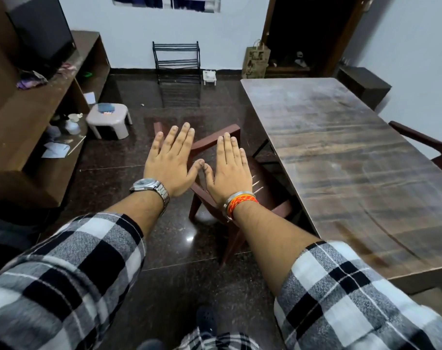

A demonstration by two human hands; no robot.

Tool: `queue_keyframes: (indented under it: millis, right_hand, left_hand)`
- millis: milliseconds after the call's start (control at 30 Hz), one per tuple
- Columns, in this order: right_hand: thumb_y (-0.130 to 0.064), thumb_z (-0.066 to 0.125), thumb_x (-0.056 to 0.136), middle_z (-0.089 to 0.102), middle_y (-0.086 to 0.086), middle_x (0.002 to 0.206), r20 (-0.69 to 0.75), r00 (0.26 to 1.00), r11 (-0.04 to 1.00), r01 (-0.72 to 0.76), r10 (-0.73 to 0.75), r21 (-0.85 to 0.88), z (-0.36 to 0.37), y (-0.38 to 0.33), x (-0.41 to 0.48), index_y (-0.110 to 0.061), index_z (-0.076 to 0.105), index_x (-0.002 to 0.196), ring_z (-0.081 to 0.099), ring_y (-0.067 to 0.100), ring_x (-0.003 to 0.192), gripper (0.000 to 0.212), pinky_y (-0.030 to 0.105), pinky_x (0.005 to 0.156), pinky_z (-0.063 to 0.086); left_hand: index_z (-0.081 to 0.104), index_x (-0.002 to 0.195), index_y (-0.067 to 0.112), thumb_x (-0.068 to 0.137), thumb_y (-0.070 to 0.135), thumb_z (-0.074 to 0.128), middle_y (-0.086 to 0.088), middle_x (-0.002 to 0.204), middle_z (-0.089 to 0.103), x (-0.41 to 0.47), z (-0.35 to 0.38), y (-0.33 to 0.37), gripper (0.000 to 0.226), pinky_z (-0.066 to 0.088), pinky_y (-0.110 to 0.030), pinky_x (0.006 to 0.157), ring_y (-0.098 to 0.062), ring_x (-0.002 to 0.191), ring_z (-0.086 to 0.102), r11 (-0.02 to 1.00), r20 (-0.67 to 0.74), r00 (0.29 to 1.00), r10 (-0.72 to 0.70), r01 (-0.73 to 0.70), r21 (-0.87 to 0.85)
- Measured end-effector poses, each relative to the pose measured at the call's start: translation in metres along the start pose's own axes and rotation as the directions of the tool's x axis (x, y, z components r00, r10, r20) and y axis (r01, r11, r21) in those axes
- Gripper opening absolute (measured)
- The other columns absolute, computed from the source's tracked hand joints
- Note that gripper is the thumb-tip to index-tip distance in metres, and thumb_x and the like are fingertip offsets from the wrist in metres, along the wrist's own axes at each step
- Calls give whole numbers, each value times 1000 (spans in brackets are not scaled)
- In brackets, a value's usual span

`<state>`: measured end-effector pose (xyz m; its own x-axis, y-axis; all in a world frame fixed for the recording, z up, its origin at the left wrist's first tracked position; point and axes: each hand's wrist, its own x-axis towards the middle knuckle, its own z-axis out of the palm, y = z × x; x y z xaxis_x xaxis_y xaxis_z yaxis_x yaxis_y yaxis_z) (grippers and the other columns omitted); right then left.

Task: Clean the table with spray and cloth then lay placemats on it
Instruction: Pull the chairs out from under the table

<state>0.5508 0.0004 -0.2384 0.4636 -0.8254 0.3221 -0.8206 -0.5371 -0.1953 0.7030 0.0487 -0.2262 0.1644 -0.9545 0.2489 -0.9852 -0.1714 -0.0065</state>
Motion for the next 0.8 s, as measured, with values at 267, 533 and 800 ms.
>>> queue_keyframes:
  millis: [267, 533, 800]
  right_hand:
    - [-48, 31, 97, 2, 12, 160, 206, 977, 998, -60, 52, 35, 59, -30, 23, -5, 6, 151, -1, 24, 148, 73, 38, 120, 2]
    - [-61, 26, 94, 12, 14, 159, 324, 895, 945, -327, 307, 9, 104, -65, 41, -3, 13, 151, 7, 26, 147, 82, 37, 120, 9]
    - [-77, 22, 85, 69, 7, 98, 240, 752, 786, -554, 614, -275, 111, -105, 53, -14, 62, 95, 65, 29, 89, 76, 37, 70, 46]
  left_hand:
    - [7, 164, 19, 92, 60, 4, 4, 173, 3, 28, 56, -51, 83, -8, -40, 125, -16, 159, 4, 997, 175, 983, 55, -43, -72]
    - [4, 165, 21, 84, 70, -3, 7, 172, -2, 77, 102, -111, 94, -5, -47, 126, -15, 159, 0, 954, 316, 904, 289, -243, -177]
    - [3, 165, 20, 97, 74, 19, 6, 173, -5, 110, 129, -140, 88, -11, -51, 123, -23, 158, -12, 859, 375, 786, 492, -369, -354]
